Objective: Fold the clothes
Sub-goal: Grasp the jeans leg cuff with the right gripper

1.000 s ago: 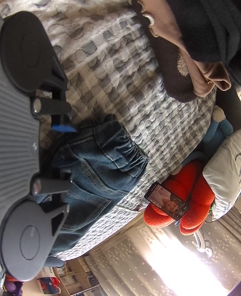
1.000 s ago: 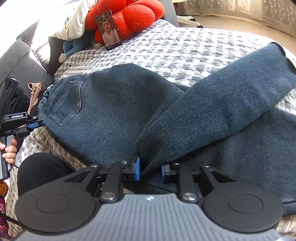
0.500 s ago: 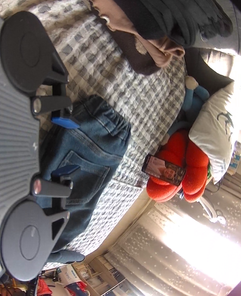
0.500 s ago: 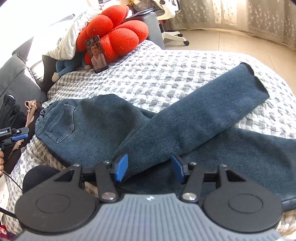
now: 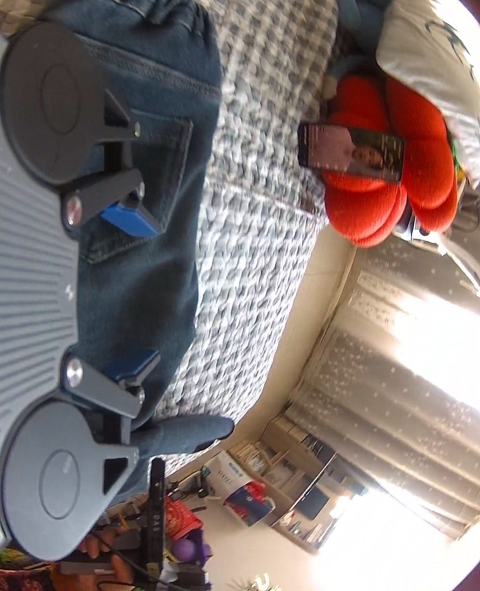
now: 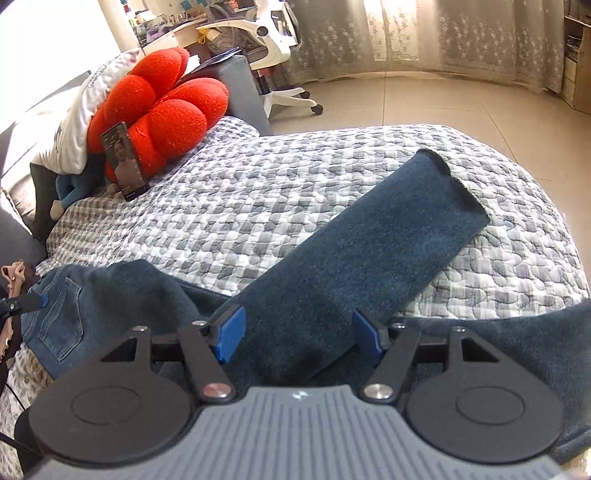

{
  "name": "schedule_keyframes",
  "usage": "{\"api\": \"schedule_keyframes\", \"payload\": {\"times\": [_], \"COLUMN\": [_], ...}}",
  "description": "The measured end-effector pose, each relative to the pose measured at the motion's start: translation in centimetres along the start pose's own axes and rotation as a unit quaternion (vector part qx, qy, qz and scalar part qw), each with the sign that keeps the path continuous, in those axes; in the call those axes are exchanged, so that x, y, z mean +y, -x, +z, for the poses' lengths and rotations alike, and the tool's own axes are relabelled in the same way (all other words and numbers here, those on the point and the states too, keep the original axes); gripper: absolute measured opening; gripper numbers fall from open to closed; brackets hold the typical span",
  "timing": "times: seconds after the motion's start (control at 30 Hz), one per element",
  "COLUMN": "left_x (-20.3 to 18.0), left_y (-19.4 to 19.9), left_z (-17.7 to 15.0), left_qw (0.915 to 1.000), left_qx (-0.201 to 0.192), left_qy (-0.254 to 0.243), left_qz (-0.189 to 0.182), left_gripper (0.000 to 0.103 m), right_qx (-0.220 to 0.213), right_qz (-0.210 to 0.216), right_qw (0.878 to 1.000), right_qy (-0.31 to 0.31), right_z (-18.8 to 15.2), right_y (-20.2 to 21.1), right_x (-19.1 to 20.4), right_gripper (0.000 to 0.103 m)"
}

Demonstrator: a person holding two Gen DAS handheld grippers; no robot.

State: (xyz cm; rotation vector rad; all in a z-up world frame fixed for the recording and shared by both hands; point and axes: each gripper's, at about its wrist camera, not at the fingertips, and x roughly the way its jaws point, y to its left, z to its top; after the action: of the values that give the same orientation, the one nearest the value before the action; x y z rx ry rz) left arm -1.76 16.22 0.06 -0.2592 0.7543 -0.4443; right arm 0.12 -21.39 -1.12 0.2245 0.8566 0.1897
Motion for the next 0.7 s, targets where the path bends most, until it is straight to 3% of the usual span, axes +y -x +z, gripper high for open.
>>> {"api": "schedule_keyframes", "payload": {"times": [0.23, 0.5, 0.7], "left_x": [-2.9, -4.1, -4.1], "left_y": [-5.0, -8.2, -9.7], "left_z": [1.4, 0.6, -0.5], "left_qw": [0.996, 0.9868, 0.9853], "left_qx": [0.03, 0.068, 0.095], "left_qy": [-0.062, -0.094, -0.085], "left_qz": [-0.056, -0.113, -0.114], "left_gripper": [0.076, 0.044, 0.047], "right_qx": [-0.003, -0.008, -0.005], "right_qz": [-0.037, -0.064, -0.076], "right_qw": [0.999, 0.997, 0.996], "right_qy": [-0.017, -0.04, -0.048], "right_z": [1.5, 2.7, 3.1], "right_y": [-2.3, -4.2, -6.0], "right_x": [-2.2, -4.5, -5.2], "right_gripper": [0.082, 0.09, 0.09]}}
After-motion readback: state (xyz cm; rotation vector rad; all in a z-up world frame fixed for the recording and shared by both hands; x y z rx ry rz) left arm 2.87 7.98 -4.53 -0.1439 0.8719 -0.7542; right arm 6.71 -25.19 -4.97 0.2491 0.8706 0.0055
